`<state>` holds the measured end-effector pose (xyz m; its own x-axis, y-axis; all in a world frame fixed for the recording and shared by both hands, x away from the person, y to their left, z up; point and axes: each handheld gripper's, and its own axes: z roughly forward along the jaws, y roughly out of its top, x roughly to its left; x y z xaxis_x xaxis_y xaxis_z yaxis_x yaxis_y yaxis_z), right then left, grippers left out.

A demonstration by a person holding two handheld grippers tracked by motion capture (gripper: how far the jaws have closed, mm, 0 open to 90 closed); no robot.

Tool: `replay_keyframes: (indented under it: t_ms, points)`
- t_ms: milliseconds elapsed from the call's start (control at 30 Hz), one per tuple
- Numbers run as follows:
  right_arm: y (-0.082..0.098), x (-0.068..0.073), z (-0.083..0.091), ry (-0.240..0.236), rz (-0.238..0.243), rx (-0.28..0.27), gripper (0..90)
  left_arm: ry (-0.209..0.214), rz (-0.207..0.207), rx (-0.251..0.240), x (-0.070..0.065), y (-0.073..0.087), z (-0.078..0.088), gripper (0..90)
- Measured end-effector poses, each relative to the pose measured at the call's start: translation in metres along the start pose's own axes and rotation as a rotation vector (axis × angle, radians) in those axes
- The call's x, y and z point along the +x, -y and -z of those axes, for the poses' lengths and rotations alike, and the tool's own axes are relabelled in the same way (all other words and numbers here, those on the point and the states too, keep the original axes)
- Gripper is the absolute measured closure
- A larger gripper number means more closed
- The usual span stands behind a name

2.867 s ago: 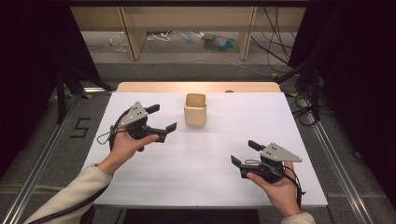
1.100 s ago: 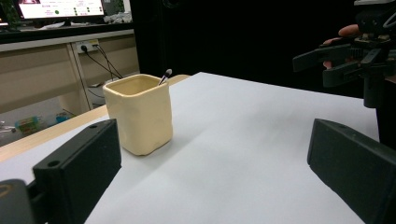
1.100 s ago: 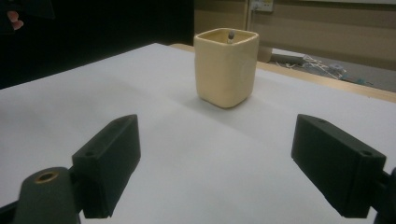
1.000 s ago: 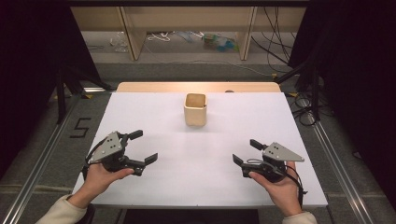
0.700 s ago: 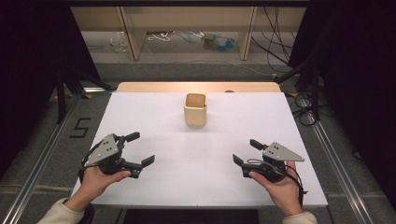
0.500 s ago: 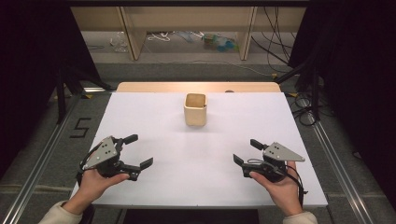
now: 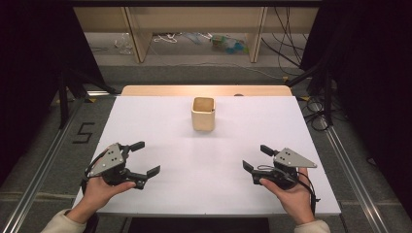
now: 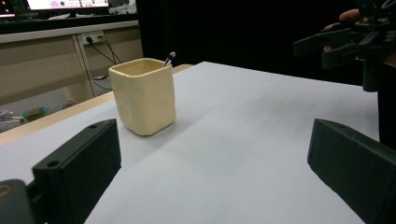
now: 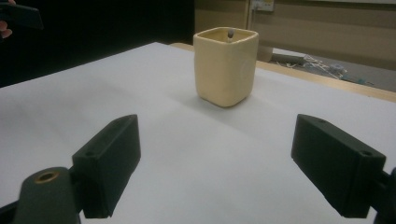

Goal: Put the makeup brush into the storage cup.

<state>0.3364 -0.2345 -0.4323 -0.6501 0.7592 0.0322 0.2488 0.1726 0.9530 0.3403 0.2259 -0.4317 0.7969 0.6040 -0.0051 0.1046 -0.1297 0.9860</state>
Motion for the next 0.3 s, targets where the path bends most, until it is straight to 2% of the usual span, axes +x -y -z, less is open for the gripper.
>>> replay_keyframes:
  t_ms: [233, 300]
  points:
    - [0.0002, -0.0015, 0.0007, -0.005, -0.003, 0.01, 16.8, 0.002, 0.0, 0.007, 0.0013, 0.0008, -0.0013, 2.6]
    - [0.0012, -0.0015, -0.0013, -0.011, -0.017, -0.01, 16.8, 0.001, 0.007, 0.008, 0.0012, 0.0012, -0.0015, 2.6]
